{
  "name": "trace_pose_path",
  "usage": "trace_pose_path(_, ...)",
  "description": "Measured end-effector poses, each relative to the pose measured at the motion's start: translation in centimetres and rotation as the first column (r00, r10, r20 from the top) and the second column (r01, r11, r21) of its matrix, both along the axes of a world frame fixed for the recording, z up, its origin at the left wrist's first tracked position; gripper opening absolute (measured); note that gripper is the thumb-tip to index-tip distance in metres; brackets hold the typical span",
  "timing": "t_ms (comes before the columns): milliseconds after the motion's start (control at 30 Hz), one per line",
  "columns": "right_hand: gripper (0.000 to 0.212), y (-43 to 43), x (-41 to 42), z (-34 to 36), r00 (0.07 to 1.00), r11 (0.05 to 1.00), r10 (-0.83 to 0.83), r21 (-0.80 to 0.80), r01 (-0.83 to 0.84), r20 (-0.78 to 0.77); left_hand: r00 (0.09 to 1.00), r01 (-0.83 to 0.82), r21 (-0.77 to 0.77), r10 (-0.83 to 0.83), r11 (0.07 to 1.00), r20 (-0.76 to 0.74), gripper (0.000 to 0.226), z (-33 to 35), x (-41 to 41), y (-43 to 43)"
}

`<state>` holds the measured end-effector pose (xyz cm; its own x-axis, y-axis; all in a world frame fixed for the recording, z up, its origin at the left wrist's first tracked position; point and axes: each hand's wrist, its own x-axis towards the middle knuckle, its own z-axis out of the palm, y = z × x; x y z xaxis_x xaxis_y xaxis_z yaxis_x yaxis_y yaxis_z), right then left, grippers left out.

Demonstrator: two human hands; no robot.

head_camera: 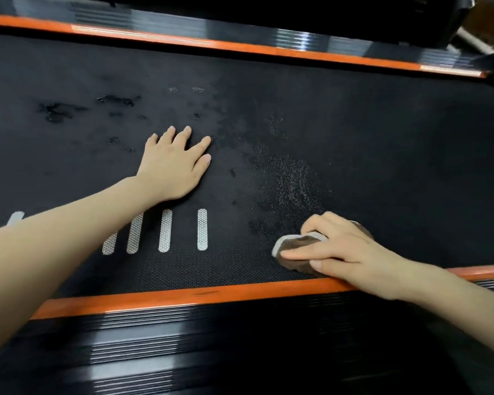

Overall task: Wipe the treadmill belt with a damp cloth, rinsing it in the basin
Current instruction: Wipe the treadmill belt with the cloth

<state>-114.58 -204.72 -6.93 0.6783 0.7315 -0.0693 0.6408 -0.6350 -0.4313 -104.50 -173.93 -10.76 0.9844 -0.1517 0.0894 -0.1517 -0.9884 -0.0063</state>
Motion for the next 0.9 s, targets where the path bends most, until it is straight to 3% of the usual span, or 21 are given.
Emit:
trace_pose_path(100,0.034,6.4,0.1,-0.8,0.981,0.987,0.157,0.003,-0.159,0.114,0.994,0.1,0.021,-0.101,0.995,0.043,0.054,0.5,0.5,1.8)
trace_pose_path(167,0.029,10.0,0.5,-1.0,0.975,0.98,0.199,0.004,-0.201,0.103,0.984,0.167,-0.021,-0.165,0.986,0.059,0.068,1.1,0.8,3.2)
trace_pose_path(300,0.029,10.8,1.6,-1.0,0.952,0.967,0.246,0.019,-0.253,0.183,0.973,0.217,-0.064,-0.21,0.974,0.098,0.07,1.1,1.1,5.8)
trace_pose_path(367,0.033,10.4,3.7,-1.5,0.958,0.985,0.166,0.014,-0.174,0.234,0.983,0.175,-0.083,-0.168,0.981,0.078,0.065,0.9,1.1,7.1)
trace_pose_path(467,0.042,11.6,8.9,-2.3,0.941,0.993,-0.113,0.051,0.102,0.32,0.993,0.115,-0.083,-0.112,0.99,0.046,0.055,0.4,0.9,8.6)
trace_pose_path(533,0.044,12.9,11.7,-2.3,0.882,0.94,-0.336,0.054,0.337,0.332,0.995,0.097,-0.059,-0.097,0.994,-0.006,0.052,-0.1,0.7,9.2)
trace_pose_path(600,0.049,13.9,11.5,-2.4,0.831,0.896,-0.43,0.05,0.442,0.352,0.994,0.085,-0.046,-0.088,0.995,-0.061,0.055,-0.3,0.6,9.4)
trace_pose_path(667,0.051,14.6,8.1,-2.3,0.859,0.931,-0.347,0.03,0.363,0.377,0.994,0.082,-0.012,-0.083,0.997,-0.065,0.058,-0.5,0.6,9.3)
trace_pose_path(800,0.041,14.2,1.1,-2.3,0.936,0.999,-0.046,0.04,0.034,0.348,0.994,0.088,0.012,-0.087,0.996,-0.062,0.061,-0.6,0.7,9.3)
trace_pose_path(900,0.037,14.1,4.2,-2.2,0.909,0.994,0.105,-0.03,-0.101,0.404,0.995,0.093,-0.015,-0.094,0.996,-0.04,0.064,-0.6,0.6,9.2)
